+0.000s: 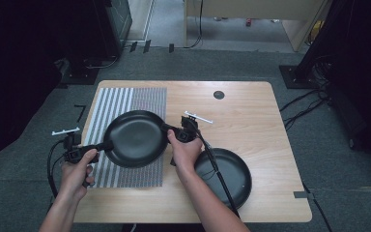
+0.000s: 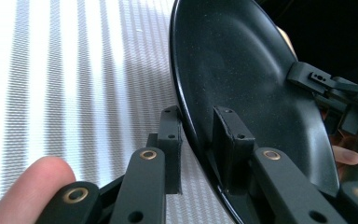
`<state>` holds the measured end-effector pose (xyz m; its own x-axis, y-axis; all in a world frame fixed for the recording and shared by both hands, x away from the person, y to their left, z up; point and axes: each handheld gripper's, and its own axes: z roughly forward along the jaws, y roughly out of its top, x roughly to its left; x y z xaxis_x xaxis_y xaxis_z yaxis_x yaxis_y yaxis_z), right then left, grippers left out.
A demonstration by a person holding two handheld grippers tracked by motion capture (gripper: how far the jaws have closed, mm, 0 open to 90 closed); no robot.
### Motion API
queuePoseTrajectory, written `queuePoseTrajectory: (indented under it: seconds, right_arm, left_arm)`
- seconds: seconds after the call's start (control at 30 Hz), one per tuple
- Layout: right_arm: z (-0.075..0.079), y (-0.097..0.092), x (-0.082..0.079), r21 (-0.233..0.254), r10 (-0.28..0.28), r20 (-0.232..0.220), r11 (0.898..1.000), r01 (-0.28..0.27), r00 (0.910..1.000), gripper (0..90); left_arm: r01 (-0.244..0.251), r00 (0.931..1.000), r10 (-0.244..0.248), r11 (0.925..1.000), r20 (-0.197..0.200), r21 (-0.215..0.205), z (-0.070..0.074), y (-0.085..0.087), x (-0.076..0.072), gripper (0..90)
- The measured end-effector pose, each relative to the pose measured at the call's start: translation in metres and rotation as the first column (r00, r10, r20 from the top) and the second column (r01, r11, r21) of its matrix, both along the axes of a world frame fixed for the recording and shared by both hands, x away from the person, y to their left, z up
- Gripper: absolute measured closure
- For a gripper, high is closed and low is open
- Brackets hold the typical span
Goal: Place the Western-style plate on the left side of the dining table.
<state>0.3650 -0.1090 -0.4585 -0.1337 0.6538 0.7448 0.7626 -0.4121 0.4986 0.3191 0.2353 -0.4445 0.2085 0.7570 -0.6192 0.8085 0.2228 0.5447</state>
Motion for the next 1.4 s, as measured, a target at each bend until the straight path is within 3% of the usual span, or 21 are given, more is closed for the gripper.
queuePoseTrajectory:
  seconds: [0.33,0.43,0.77,1.17,1.37,1.4]
  right_arm:
    - [-0.02,0.029,0.036,0.002,-0.014,-0.052,1.0,0.014,0.9985,82.7]
    - [-0.027,0.037,0.044,0.015,-0.025,-0.058,1.0,0.026,0.998,82.5]
    - [-0.051,0.057,0.063,-0.031,-0.069,-0.053,0.997,0.067,0.9962,82.4]
    - [-0.068,0.063,0.07,-0.069,-0.078,-0.044,0.995,0.075,0.9959,81.6]
    - [-0.07,0.066,0.069,-0.096,-0.076,-0.006,0.993,0.075,0.9971,80.5]
    - [-0.07,0.066,0.069,-0.097,-0.073,-0.003,0.993,0.072,0.9974,80.4]
  left_arm:
    - [-0.025,0.9988,0.025,0.9997,-0.042,0.0,-0.015,0.025,0.033,74.1]
    - [-0.047,0.9967,0.047,0.9989,-0.066,0.002,-0.022,0.032,0.042,74.5]
    - [-0.116,0.9859,0.113,0.9931,-0.123,-0.017,-0.048,0.043,0.069,76.0]
    - [-0.127,0.9807,0.128,0.9917,-0.148,0.018,-0.059,0.041,0.077,76.2]
    - [-0.16,0.9759,0.161,0.9869,-0.148,0.017,-0.064,0.04,0.075,76.5]
    - [-0.156,0.978,0.156,0.9877,-0.139,0.015,-0.065,0.04,0.074,75.8]
